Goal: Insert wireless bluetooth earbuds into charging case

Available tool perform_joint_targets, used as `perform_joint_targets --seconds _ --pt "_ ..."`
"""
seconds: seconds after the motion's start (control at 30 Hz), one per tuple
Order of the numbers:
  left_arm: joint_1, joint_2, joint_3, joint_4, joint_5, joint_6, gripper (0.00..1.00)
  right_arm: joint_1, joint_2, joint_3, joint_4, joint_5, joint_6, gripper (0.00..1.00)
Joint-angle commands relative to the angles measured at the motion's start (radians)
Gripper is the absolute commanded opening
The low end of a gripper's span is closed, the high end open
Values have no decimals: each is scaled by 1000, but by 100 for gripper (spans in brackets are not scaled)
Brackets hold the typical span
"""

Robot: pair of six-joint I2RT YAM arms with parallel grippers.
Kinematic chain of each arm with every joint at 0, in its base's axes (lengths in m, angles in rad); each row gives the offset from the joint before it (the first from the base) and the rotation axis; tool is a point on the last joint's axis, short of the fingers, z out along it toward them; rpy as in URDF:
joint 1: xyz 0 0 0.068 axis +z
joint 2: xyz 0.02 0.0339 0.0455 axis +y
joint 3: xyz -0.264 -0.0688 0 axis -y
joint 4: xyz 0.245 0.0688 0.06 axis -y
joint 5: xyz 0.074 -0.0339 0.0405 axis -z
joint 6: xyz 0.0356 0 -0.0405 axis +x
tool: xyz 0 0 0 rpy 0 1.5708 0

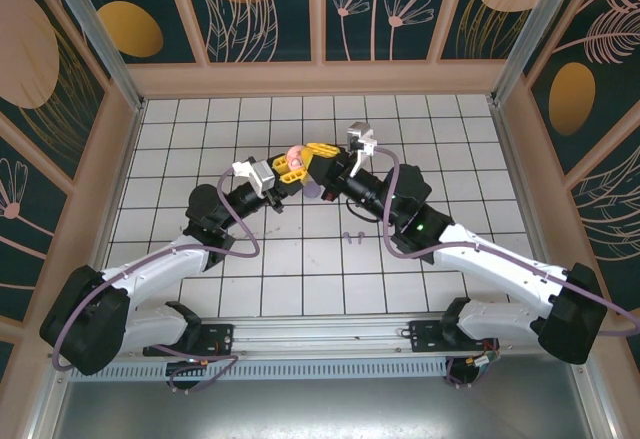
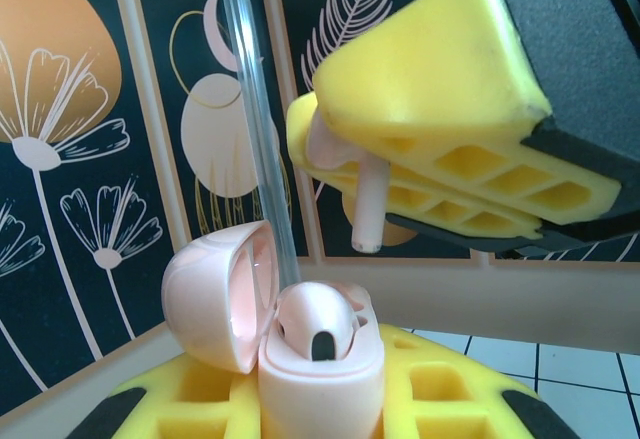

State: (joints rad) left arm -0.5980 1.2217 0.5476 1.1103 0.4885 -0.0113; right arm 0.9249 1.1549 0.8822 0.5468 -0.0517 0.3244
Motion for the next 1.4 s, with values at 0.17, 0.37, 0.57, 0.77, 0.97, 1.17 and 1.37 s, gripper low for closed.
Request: perform_joint_targets --seconds 0.17,0.37,0.57,0.77,0.97,1.17,1.37 --pt "-3 -11 0 14 13 2 0 3 30 32 35 19 -12 5" --pt "-3 -21 -2 15 19 -3 0 -11 54 29 29 22 -7 5" --pt "-2 -28 0 14 22 -6 0 -17 58 24 13 19 -9 4" --pt "-3 -27 14 -5 6 -11 0 -6 71 50 -87 -2 -55 4" --pt "-3 -25 23 -14 5 -11 0 11 83 51 -139 20 -66 4" --pt "-2 -22 22 -18 7 -15 0 11 69 69 -150 76 -45 27" --pt "-3 -20 20 -27 6 -21 0 -2 -1 117 -164 114 -2 57"
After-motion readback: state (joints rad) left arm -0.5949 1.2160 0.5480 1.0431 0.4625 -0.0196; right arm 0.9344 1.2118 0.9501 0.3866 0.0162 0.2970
